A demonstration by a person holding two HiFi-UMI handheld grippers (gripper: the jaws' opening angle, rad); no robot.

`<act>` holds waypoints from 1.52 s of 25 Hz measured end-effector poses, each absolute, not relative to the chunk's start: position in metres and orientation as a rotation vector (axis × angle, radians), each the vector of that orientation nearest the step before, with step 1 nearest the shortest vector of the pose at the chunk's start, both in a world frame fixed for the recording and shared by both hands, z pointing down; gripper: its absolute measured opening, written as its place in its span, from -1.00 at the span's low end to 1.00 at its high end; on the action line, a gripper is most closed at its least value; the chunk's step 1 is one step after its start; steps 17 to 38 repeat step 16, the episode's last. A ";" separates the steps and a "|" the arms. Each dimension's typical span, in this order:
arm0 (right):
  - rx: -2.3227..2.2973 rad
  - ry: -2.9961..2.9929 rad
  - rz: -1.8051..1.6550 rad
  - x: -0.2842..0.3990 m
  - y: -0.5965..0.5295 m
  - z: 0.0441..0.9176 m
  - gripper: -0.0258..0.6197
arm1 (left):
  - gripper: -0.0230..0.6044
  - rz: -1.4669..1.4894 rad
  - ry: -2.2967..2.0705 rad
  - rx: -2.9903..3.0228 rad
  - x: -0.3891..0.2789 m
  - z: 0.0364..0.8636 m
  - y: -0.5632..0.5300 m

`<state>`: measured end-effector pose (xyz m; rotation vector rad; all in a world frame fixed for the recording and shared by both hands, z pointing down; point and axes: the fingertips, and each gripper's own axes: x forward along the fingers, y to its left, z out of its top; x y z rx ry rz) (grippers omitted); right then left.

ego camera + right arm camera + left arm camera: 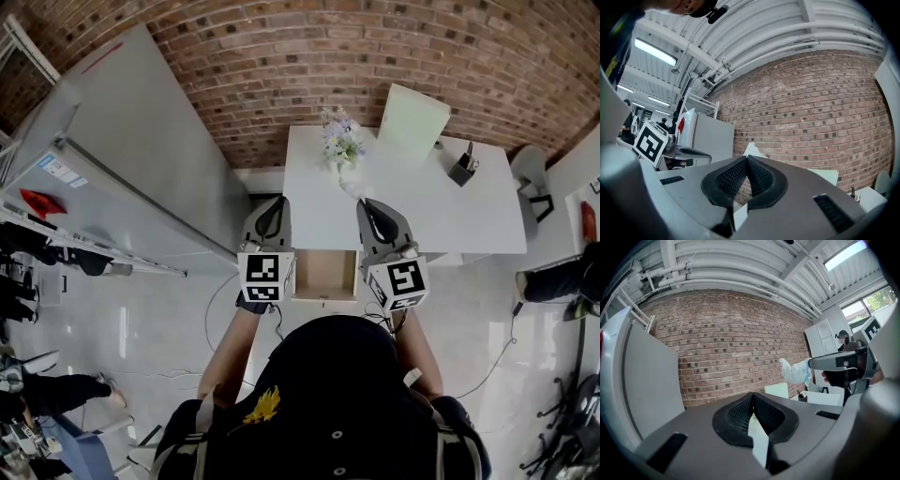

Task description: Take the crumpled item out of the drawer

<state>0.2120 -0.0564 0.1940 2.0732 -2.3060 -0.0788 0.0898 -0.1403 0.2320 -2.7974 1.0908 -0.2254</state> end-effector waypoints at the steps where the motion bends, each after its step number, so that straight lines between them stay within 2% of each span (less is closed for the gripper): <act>1: 2.071 -2.303 -0.080 0.212 -0.055 0.194 -0.84 | -0.87 -0.227 1.085 -2.799 0.090 0.232 -0.139; 38: 2.046 -2.314 -0.139 0.194 -0.040 0.184 -0.84 | -0.87 -0.227 1.054 -2.800 0.083 0.230 -0.124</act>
